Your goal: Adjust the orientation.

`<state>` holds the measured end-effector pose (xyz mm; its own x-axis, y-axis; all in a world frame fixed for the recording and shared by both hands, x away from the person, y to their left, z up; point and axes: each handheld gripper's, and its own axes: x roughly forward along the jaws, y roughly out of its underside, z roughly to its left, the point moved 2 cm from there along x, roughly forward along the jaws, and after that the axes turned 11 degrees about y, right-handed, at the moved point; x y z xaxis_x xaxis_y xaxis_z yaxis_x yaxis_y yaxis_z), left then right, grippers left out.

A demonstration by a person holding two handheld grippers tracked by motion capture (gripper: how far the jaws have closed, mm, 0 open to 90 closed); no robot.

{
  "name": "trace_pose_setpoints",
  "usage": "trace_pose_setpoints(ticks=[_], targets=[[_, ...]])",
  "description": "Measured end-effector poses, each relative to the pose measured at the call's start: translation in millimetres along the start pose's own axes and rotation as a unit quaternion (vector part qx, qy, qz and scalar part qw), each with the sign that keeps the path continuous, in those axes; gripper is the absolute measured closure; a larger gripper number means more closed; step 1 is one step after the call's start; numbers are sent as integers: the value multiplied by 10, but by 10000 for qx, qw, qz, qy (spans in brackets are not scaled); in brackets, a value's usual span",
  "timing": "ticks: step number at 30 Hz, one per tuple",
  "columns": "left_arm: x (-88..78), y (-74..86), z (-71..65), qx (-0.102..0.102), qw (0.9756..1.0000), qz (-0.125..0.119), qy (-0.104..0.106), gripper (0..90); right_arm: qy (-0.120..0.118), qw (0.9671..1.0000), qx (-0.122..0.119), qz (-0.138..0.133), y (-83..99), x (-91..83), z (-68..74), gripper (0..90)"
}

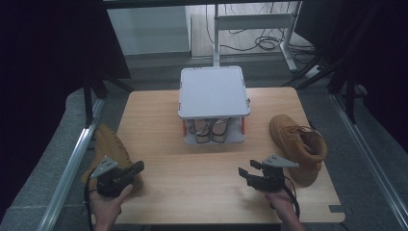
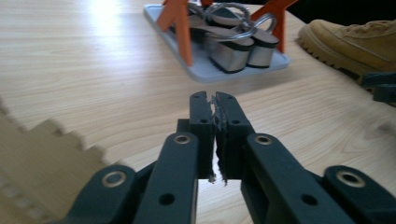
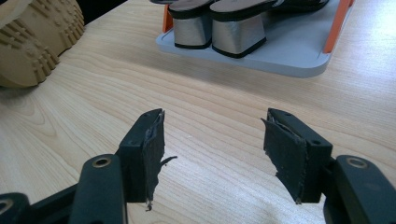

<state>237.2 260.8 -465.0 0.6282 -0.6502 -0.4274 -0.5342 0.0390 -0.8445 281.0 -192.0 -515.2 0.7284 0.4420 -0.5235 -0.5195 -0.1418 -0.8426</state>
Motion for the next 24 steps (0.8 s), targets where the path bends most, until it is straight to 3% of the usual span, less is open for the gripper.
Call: trace_pose_setpoints(ticks=[6, 10, 17, 24], targets=[[-259, 37, 135, -111, 9997, -145, -173, 885, 43, 10000, 9, 3, 1, -1, -6, 382], [-453, 108, 275, -288, 9986, -262, -359, 886, 29, 10000, -7, 25, 3, 11, -3, 388], [-775, 270, 512, -621, 9942, -520, -711, 885, 45, 9999, -23, 103, 15, 39, 8, 387], [-1005, 497, 665, -848, 9899, -498, -1017, 884, 72, 9999, -2, 143, 19, 45, 6, 387]])
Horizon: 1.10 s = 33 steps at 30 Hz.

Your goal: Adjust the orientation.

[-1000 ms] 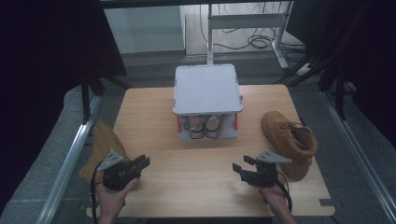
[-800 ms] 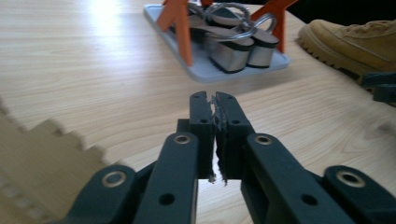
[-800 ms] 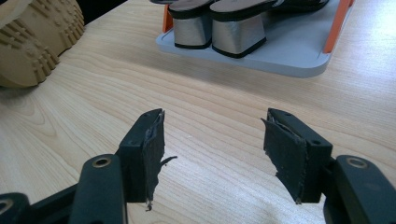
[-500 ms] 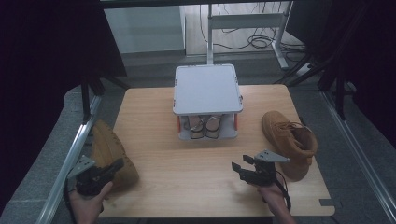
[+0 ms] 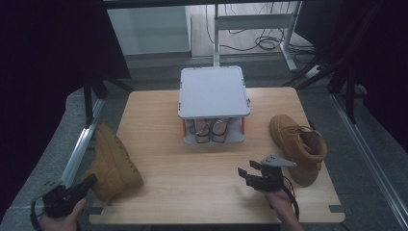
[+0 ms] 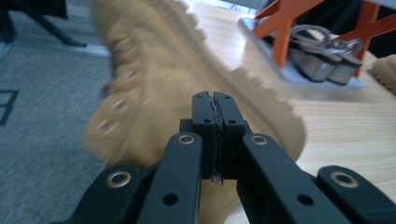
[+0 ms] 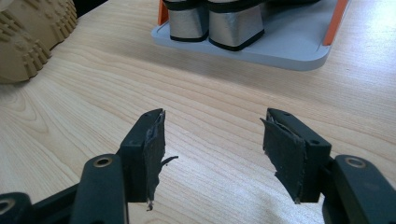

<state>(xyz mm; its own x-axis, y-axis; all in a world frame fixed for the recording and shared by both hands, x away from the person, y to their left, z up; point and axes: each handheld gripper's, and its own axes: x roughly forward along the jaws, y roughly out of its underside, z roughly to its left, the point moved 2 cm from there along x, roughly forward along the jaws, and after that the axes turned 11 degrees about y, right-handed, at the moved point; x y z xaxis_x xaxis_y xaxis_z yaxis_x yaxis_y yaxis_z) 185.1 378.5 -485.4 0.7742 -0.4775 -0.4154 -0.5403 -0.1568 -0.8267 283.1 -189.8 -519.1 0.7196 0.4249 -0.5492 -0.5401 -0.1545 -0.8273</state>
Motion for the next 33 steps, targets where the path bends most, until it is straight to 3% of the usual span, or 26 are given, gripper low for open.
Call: trace_pose_setpoints(ticks=[8, 15, 21, 33], targets=[[-174, 200, 211, -241, 9993, 3, -293, 883, 35, 10000, -15, 72, 11, 29, 9, 384], [-34, 324, 322, -403, 9984, 267, -284, 880, 83, 9999, -4, 141, 22, 53, 12, 384], [105, 313, 307, -399, 9984, 342, -185, 886, 125, 9998, -11, 174, 36, 61, 8, 382], [127, 260, 304, -423, 9983, 346, -189, 893, 162, 9996, 9, 235, 49, 85, 2, 383]])
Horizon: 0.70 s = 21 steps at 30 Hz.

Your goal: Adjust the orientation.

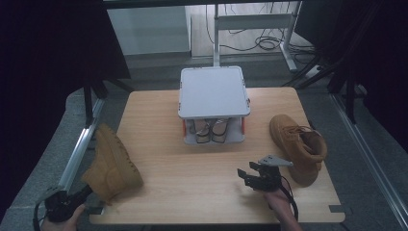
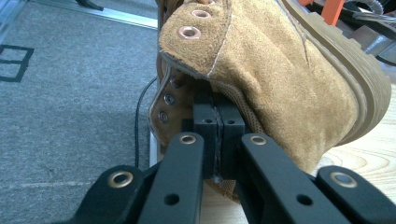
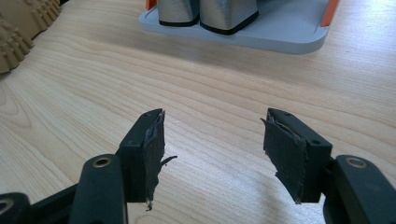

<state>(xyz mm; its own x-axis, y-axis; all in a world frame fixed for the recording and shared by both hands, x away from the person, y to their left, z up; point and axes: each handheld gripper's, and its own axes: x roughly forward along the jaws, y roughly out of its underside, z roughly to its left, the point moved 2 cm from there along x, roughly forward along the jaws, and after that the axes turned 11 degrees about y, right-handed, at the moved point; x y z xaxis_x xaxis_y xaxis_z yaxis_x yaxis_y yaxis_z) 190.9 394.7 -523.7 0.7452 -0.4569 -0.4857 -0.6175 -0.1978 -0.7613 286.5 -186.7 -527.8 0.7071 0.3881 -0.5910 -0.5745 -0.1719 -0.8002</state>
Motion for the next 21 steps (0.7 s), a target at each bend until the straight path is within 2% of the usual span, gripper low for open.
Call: trace_pose_setpoints(ticks=[7, 21], targets=[[18, -50, -20, -8, 10000, -13, 44, 893, -15, 10000, 22, 20, 3, 10, 12, 383], [58, -213, -111, 122, 9998, 11, 137, 892, 15, 10000, -6, 45, 10, 22, 11, 382]])
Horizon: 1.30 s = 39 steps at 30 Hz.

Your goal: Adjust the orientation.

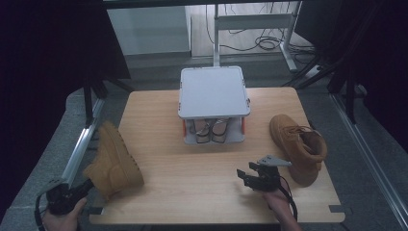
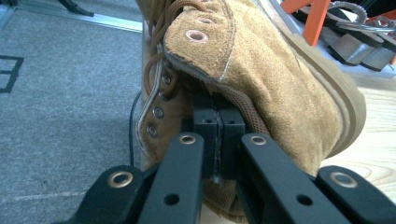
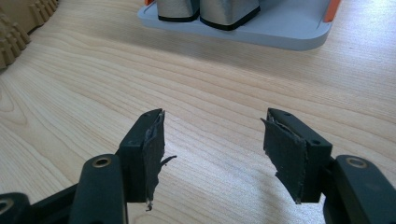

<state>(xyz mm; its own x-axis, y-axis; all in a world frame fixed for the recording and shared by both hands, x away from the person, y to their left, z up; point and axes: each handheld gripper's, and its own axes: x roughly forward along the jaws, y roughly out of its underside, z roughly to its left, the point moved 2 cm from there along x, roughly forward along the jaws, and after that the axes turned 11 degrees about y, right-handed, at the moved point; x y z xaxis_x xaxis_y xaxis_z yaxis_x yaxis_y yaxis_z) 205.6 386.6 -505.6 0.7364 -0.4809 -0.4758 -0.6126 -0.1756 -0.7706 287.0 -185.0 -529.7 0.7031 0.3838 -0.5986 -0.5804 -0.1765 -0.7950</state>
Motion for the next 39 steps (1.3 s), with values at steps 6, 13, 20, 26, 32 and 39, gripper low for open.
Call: trace_pose_setpoints(ticks=[6, 13, 20, 26, 32, 39], targets=[[24, -63, -41, 72, 10000, -31, 51, 891, 6, 10000, 1, 6, 3, 0, -3, 382], [77, -131, -67, 135, 9999, -12, 68, 892, 20, 10000, 10, 17, 6, 4, -12, 382], [117, -197, -116, 181, 9998, -56, 113, 890, 28, 10000, 20, 33, 12, 6, -13, 382], [186, -261, -180, 253, 9995, -31, 187, 885, 61, 10000, 32, 37, 18, 8, -21, 382], [274, -353, -254, 334, 9989, 16, 324, 885, 93, 9999, 68, 51, 23, 10, -42, 382], [512, -529, -548, 560, 9952, 101, 791, 880, 112, 9999, 88, 67, 26, 11, -45, 382]])
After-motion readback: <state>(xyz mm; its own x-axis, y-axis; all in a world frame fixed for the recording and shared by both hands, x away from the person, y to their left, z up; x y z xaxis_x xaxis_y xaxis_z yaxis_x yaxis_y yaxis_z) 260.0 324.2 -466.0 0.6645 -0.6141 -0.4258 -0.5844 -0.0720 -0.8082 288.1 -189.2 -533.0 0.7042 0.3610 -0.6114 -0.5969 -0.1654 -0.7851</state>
